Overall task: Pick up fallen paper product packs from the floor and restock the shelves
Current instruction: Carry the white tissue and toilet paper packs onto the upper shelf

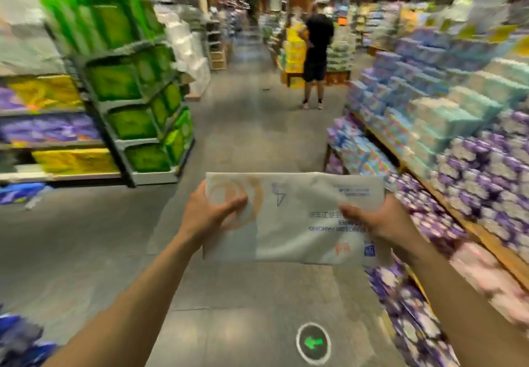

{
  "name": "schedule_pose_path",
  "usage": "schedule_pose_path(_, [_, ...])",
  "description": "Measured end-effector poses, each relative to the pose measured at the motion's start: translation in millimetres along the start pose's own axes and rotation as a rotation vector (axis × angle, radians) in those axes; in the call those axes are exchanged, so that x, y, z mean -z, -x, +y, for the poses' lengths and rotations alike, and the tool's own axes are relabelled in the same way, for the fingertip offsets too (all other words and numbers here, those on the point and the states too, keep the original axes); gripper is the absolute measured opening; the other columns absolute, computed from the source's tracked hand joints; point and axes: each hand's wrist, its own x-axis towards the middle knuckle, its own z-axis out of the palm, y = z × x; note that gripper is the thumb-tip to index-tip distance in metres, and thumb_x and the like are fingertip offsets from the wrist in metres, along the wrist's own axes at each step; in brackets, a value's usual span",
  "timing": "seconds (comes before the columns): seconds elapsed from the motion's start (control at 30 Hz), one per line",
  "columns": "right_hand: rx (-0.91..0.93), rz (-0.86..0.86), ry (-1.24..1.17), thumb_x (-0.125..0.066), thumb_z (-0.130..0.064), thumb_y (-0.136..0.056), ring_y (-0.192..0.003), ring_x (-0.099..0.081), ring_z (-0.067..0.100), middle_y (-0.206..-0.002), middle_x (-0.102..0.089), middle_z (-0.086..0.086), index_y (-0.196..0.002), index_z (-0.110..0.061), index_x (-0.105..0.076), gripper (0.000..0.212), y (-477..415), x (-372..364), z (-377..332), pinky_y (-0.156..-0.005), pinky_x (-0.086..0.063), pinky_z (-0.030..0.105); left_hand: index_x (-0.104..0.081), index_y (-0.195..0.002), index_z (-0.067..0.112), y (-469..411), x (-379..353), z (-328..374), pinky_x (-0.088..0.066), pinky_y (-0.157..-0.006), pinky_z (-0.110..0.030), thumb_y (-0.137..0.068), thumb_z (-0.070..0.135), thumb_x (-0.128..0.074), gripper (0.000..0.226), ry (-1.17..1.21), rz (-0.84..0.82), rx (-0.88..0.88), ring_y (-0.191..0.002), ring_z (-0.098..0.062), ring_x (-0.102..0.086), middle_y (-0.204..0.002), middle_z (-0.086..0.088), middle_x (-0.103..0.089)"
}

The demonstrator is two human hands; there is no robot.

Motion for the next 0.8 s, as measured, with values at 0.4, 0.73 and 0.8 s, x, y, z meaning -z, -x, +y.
schedule_pose_path(0.4, [0.188,-0.523,-0.036,-0.099,-0.038,-0.057,-0.090,-0.076,0.021,-0.107,-0.076,0.006,-0.122,-0.009,-0.058,0.082,-262,-250,-93,-0.067,-0.063,0.033,-0.062,-0.115,0.021,-120,166,-34,-0.054,-0.070,-0.025,-0.061,0.042,-0.093,0.066,0.054,0.529,0.172,-0.090,-0.012,-0.068,-0.103,0.005,-0.071])
schedule_pose_path(0.73, [0.365,-0.794,-0.023,-0.095,-0.031,-0.067,-0.089,-0.078,0.022,-0.103,-0.079,0.005,-0.118,-0.013,-0.063,0.063,-382,-528,-171,-0.074,-0.065,0.047,-0.059,-0.098,0.036,-241,347,-126,-0.054,-0.060,-0.015,-0.059,0.039,-0.097,0.054,0.078,0.813,0.128,-0.084,-0.007,-0.070,-0.098,0.006,-0.073])
schedule_pose_path(0.8, [0.380,-0.797,-0.032,-0.096,-0.043,-0.061,-0.090,-0.078,0.023,-0.105,-0.078,0.004,-0.121,-0.013,-0.061,0.076,-408,-581,-193,-0.073,-0.064,0.049,-0.060,-0.098,0.036,-280,392,-133,-0.055,-0.064,-0.018,-0.055,0.043,-0.097,0.057,0.083,0.827,0.096,-0.086,-0.009,-0.072,-0.098,0.005,-0.074])
